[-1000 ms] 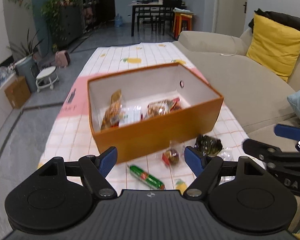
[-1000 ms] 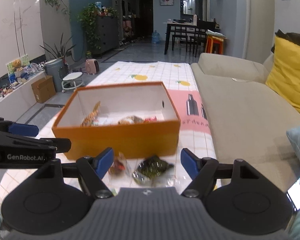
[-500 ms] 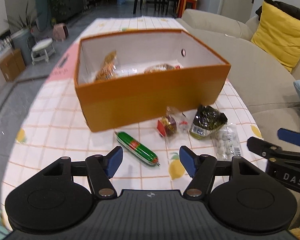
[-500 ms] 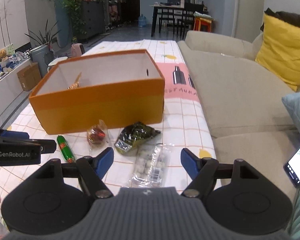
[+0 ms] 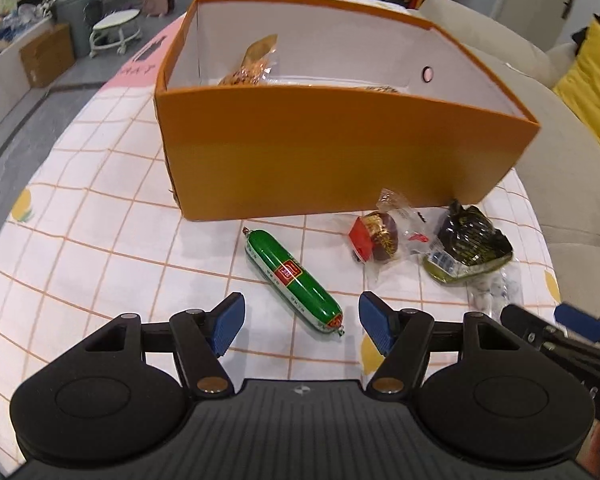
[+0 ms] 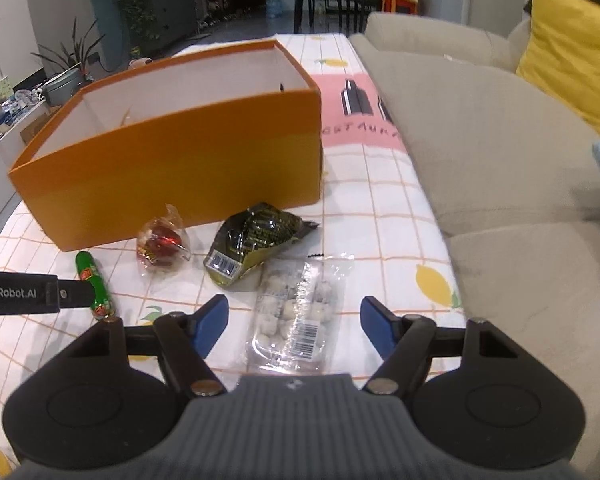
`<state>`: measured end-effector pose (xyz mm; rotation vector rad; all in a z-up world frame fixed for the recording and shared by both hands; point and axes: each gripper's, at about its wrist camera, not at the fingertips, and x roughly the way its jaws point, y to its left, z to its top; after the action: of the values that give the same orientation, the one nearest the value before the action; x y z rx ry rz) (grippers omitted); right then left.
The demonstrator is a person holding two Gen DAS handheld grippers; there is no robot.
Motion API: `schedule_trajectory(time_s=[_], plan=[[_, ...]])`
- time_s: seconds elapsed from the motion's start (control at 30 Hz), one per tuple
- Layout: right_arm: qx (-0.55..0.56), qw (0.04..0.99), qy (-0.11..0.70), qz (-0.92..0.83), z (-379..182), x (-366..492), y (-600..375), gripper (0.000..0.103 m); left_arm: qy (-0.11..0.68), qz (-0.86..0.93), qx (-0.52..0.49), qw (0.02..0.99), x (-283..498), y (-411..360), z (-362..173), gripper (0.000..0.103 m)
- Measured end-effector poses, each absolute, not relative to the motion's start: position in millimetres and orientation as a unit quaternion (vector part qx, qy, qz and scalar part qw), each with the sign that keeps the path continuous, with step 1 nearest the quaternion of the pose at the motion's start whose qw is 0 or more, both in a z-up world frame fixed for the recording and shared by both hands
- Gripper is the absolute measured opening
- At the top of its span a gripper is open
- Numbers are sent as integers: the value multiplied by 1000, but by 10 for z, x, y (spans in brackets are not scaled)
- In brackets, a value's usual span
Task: Organize snacks
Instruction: 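Move both tools back toward the green sausage and clear candy pack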
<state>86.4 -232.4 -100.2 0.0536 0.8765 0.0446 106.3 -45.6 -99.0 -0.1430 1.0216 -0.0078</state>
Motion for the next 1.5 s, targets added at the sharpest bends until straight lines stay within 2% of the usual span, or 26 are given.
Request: schedule_trajectory(time_s=[0.1,0.4,0.77,0.83,1.0,1.07,1.5], plan=[[30,899,438,9,-1108,940,-2312,78,493,9,-79,866,1142,-436,-1046,77],[27,892,452,4,-1300,1088,-2282,80,506,34,-84,858,1275,-432,-1183,77],[-2,893,450,5,-1405,1151,-2209,80,494,20,-63,867,1291,-439,-1191,48],[-6,894,447,8,-1405,1147,-2196,78,493,16,-55,868,1302,-457,-1191,45],[-9,896,443,12,-1387,1136,-2188,62,496,6,-44,867,1300,-510,-1195,38],[-12,896,444,13,-1380,1128,-2179,60,499,0,-40,866,1287,-526,-1195,37],[-17,881,473,14,-1336,1039,-2135,57,522,-37,5,852,1032,-701,-1181,33]])
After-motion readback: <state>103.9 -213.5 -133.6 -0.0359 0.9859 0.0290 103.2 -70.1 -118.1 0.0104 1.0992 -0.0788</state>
